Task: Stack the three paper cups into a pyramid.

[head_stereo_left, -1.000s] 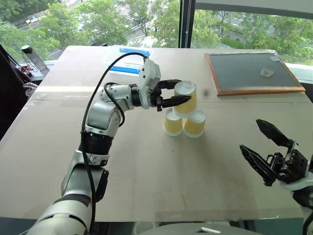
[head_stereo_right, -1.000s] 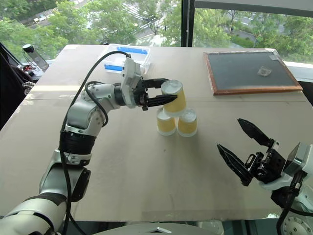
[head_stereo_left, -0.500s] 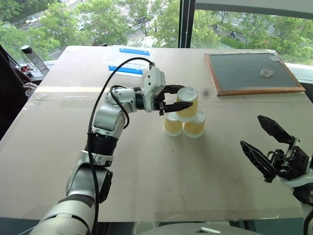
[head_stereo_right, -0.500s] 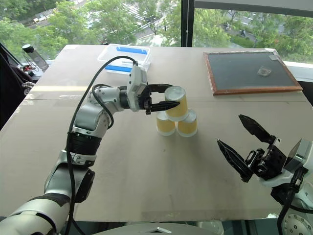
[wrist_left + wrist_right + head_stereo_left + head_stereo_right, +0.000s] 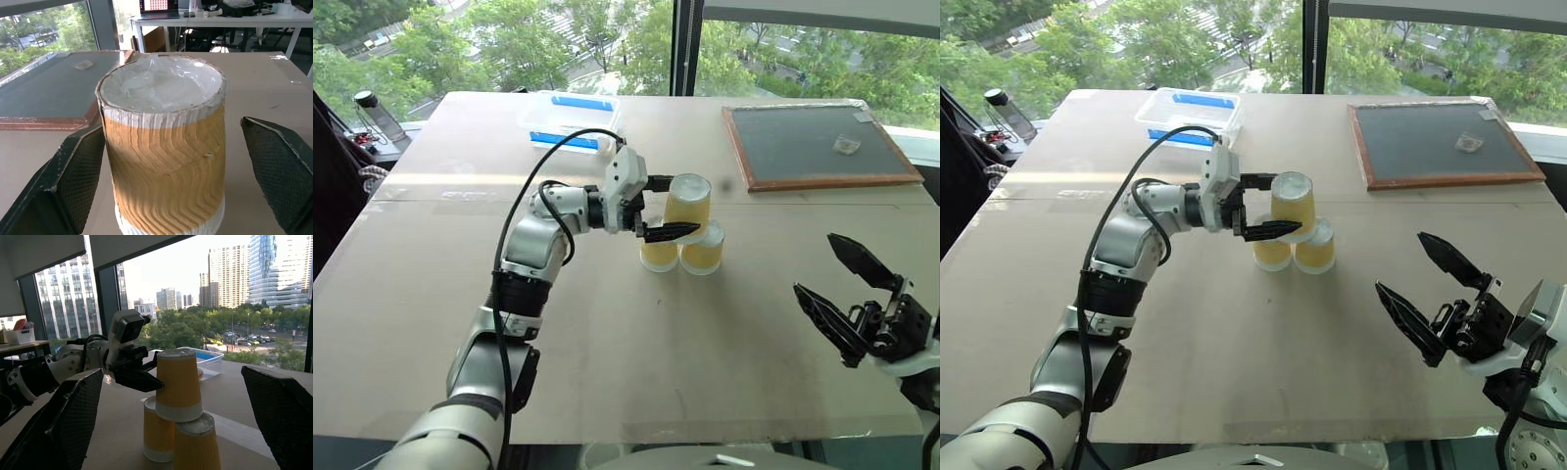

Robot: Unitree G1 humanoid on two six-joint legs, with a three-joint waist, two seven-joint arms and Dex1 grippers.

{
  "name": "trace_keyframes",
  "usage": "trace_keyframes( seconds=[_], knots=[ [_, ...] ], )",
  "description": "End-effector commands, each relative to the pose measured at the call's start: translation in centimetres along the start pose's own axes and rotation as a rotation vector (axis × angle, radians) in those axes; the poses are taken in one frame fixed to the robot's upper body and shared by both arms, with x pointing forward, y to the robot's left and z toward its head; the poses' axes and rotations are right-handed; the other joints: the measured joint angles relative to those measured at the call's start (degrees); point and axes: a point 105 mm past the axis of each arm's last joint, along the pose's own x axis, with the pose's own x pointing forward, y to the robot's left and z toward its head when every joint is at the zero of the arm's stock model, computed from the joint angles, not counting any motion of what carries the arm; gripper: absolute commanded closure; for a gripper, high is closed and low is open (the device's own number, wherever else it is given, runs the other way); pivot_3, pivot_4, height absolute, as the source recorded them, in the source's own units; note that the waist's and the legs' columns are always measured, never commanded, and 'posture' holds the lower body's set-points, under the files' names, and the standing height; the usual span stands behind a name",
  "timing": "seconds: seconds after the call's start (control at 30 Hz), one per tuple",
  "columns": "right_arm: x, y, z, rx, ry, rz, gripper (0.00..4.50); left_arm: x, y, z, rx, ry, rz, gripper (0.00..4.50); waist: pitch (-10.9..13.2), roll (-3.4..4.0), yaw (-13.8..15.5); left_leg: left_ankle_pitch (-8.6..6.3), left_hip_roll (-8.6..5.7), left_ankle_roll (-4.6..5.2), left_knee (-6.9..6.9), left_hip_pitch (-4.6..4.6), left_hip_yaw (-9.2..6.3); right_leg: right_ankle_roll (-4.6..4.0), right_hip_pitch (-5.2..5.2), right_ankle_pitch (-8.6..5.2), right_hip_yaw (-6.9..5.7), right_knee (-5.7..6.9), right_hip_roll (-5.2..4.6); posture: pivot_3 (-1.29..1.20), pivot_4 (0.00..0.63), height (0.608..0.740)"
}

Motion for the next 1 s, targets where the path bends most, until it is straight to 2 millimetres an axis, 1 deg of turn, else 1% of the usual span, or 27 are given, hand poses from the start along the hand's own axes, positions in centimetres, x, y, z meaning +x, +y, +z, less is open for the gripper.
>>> trace_keyframes(
  seconds=[0.03,0.17,0.23,0.3,0.37,0.47,0.57,0.63,0.7,0.77,0.8,0.83,0.93,1.0],
  knots=[
    [-0.3,0.4,0.8,-0.034,-0.025,0.021,0.00,-0.9,0.0,1.9,0.056,-0.060,0.023,0.01,0.0,0.00,0.0,0.00,0.01,0.00,0.00,0.00,-0.01,0.00,0.00,0.00,0.00,0.00,0.00,0.00,0.150,0.740],
    [-0.7,0.3,0.4,-0.028,-0.018,0.027,0.00,-1.7,0.2,1.7,0.056,-0.049,0.057,0.01,0.0,0.00,0.0,0.00,0.01,0.00,0.01,0.03,-0.02,0.01,0.00,0.00,0.03,0.01,-0.01,0.00,0.150,0.740],
    [-1.2,0.3,0.1,-0.022,-0.003,0.038,0.00,-3.0,0.0,1.6,0.034,-0.050,0.075,0.01,0.0,0.00,-0.1,0.00,0.01,0.00,0.01,0.03,-0.03,0.00,0.00,0.00,0.03,0.01,-0.01,0.00,0.150,0.740],
    [-1.7,0.2,-0.2,-0.015,0.013,0.051,0.00,-4.3,-0.7,1.6,0.004,-0.053,0.082,0.01,0.0,0.05,-0.3,0.00,0.08,0.00,-0.01,0.07,-0.06,0.00,0.00,0.00,0.06,0.01,0.00,0.00,0.150,0.740],
    [-2.0,0.3,-0.4,-0.012,0.025,0.063,0.00,-5.1,-1.3,1.5,-0.013,-0.047,0.088,0.01,0.0,0.08,-0.2,0.00,0.16,0.00,-0.03,0.07,-0.09,-0.01,-0.02,0.00,0.07,0.00,0.00,0.00,0.150,0.740],
    [-3.1,0.0,-1.5,0.001,0.062,0.070,0.00,-8.5,-3.0,-0.2,-0.084,0.021,0.175,0.01,0.1,0.12,-0.3,0.00,0.21,0.00,-0.03,0.07,-0.09,-0.01,-0.03,0.00,0.09,-0.01,-0.02,0.00,0.150,0.740],
    [-4.6,-0.5,-2.9,0.039,0.122,0.037,0.00,-12.0,-3.8,-1.9,-0.187,-0.012,0.372,0.01,0.1,0.18,-0.2,-0.01,0.26,0.01,-0.10,0.15,0.00,-0.03,-0.04,-0.02,0.18,-0.02,-0.08,0.00,0.150,0.740],
    [-5.5,-0.9,-4.0,0.036,0.174,0.019,0.00,-13.9,-5.9,-5.5,-0.259,0.151,0.457,0.01,0.1,0.16,0.0,-0.01,0.28,0.01,-0.09,0.13,-0.03,-0.22,-0.05,-0.13,0.13,-0.02,-0.13,0.00,0.150,0.740],
    [-6.4,-1.8,-5.2,0.004,0.243,-0.017,0.00,-15.3,-8.1,-8.2,-0.296,0.261,0.549,0.01,0.1,0.25,0.0,-0.02,0.25,0.02,-0.09,0.18,0.03,-0.22,-0.01,-0.14,0.18,-0.02,-0.20,0.00,0.150,0.740],
    [-7.1,-2.6,-6.4,-0.024,0.309,-0.053,0.00,-16.1,-9.6,-9.6,-0.294,0.317,0.632,0.01,0.1,0.18,0.2,-0.04,0.23,0.05,-0.08,0.18,0.09,-0.20,-0.02,-0.15,0.21,-0.04,-0.29,0.00,0.150,0.740],
    [-7.5,-2.9,-6.9,-0.027,0.340,-0.063,0.00,-16.4,-10.1,-10.1,-0.307,0.335,0.666,0.01,0.1,0.13,0.8,-0.05,0.21,0.06,-0.07,0.16,0.08,-0.20,-0.02,-0.15,0.18,-0.04,-0.33,0.00,0.150,0.740],
    [-7.7,-3.0,-7.3,-0.030,0.370,-0.067,0.00,-16.4,-11.0,-10.5,-0.326,0.339,0.674,0.01,0.1,0.16,1.1,-0.05,0.21,0.06,-0.05,0.18,0.05,-0.14,0.00,-0.19,0.12,-0.03,-0.40,0.00,0.150,0.740],
    [-7.8,-3.6,-8.1,-0.030,0.414,-0.069,0.00,-16.5,-12.9,-11.2,-0.367,0.338,0.711,0.01,-0.1,0.38,1.2,-0.05,0.25,0.05,-0.06,0.21,0.11,0.00,0.00,-0.27,0.18,-0.03,-0.47,0.00,0.150,0.740],
    [-7.7,-4.0,-8.4,-0.026,0.426,-0.062,0.00,-16.5,-13.4,-11.2,-0.369,0.327,0.731,0.01,-0.1,0.41,1.2,-0.05,0.26,0.05,-0.08,0.21,0.10,0.00,0.00,-0.28,0.16,-0.03,-0.44,0.00,0.150,0.740]
  ],
)
